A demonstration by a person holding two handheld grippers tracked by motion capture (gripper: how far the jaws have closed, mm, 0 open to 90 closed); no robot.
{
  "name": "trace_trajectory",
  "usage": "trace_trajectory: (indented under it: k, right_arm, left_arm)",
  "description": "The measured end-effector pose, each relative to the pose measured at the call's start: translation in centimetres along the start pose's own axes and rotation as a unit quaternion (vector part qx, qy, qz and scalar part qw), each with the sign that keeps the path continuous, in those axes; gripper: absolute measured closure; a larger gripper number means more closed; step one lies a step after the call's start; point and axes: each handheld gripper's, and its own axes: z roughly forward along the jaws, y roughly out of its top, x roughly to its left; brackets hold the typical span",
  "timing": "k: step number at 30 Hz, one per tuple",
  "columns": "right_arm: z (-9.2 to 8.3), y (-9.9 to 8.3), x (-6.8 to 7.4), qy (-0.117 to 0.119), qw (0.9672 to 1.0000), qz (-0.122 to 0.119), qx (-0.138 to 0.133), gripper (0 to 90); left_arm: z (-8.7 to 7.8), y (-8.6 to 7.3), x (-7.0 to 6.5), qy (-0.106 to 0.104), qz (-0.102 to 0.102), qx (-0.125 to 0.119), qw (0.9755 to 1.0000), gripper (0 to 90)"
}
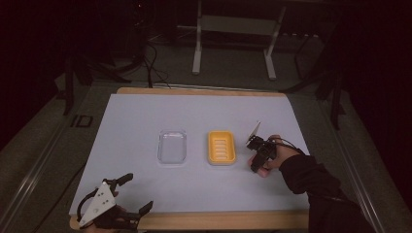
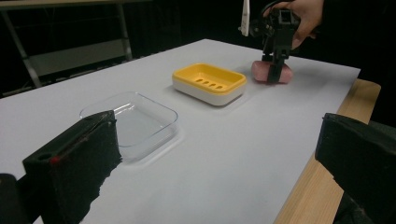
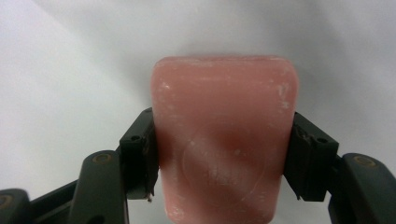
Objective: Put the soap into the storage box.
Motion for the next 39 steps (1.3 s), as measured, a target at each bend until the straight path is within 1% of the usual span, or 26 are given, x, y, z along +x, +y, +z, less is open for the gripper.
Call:
trace_trajectory:
  k: [1, 3, 4, 5, 6, 8, 10, 12, 13, 15, 16, 20, 23, 25, 28, 33, 34, 39]
  right_arm:
    - [-0.1, 0.0, 0.0, 0.003, 0.9999, 0.013, 0.0, 37.2]
    - [-0.2, -0.1, 0.0, 0.002, 0.999, 0.045, -0.006, 37.2]
    - [-0.2, -0.1, 0.0, -0.004, 0.9985, 0.054, -0.007, 37.2]
    - [-0.2, -0.1, 0.0, -0.009, 0.998, 0.063, -0.001, 37.2]
    - [-0.2, -0.1, 0.0, -0.008, 0.9973, 0.073, 0.0, 37.2]
    - [-0.4, -0.1, 0.0, -0.013, 0.9967, 0.08, 0.007, 37.2]
    - [-0.7, 0.0, -0.2, -0.001, 0.9956, 0.094, 0.006, 37.2]
    - [-0.9, 0.1, -0.1, -0.001, 0.9958, 0.091, 0.01, 37.3]
    - [-1.5, 0.3, -0.3, 0.008, 0.9946, 0.103, 0.006, 37.2]
    - [-2.0, 0.6, -0.3, 0.012, 0.9943, 0.106, 0.008, 37.3]
    - [-2.4, 0.8, -0.3, 0.013, 0.9937, 0.111, 0.005, 37.3]
    - [-4.3, 1.8, -0.4, 0.001, 0.9919, 0.127, -0.002, 37.3]
    - [-5.7, 2.5, -0.6, -0.005, 0.9898, 0.142, -0.012, 37.3]
    - [-6.5, 2.9, -0.5, -0.011, 0.9896, 0.143, -0.014, 37.3]
    - [-7.8, 3.7, -0.2, -0.021, 0.988, 0.152, -0.016, 37.3]
    - [-9.9, 5.0, 0.5, -0.009, 0.985, 0.169, -0.032, 37.3]
    - [-10.3, 5.5, 0.7, -0.009, 0.9843, 0.172, -0.039, 37.4]
    - [-11.6, 6.9, 1.5, 0.006, 0.9806, 0.186, -0.061, 37.4]
  left_arm:
    - [0.0, 0.0, 0.0, 0.0, 0.001, 0.0, 1.0, 0.2]
    - [0.0, 0.0, 0.0, -0.001, 0.002, 0.001, 1.0, 0.2]
    - [0.0, 0.0, -0.1, -0.002, 0.002, 0.0, 1.0, 0.2]
    - [0.0, 0.0, -0.1, -0.002, 0.002, 0.0, 1.0, 0.2]
    - [0.0, 0.0, -0.1, -0.002, 0.003, -0.001, 1.0, 0.2]
    - [0.0, 0.1, -0.1, -0.001, 0.003, -0.001, 1.0, 0.2]
    - [-0.1, 0.1, -0.1, -0.002, 0.003, -0.002, 1.0, 0.2]
    - [-0.1, 0.1, -0.1, -0.002, 0.003, -0.002, 1.0, 0.2]
    - [-0.1, 0.1, -0.2, -0.003, 0.003, -0.002, 1.0, 0.2]
    - [-0.1, 0.1, -0.2, -0.003, 0.004, -0.001, 1.0, 0.2]
    - [-0.1, 0.1, -0.2, -0.003, 0.004, -0.001, 1.0, 0.2]
    - [-0.1, 0.1, -0.3, -0.003, 0.003, -0.004, 1.0, 0.2]
    - [-0.1, 0.1, -0.3, -0.003, 0.004, -0.004, 1.0, 0.2]
    - [-0.2, 0.1, -0.3, -0.003, 0.003, -0.004, 1.0, 0.2]
    - [-0.2, 0.1, -0.2, -0.003, 0.003, -0.004, 1.0, 0.2]
    - [-0.2, 0.1, -0.3, -0.002, 0.003, -0.005, 1.0, 0.2]
    - [-0.2, 0.1, -0.3, -0.002, 0.003, -0.005, 1.0, 0.2]
    - [-0.3, 0.1, -0.2, -0.002, 0.003, -0.006, 1.0, 0.2]
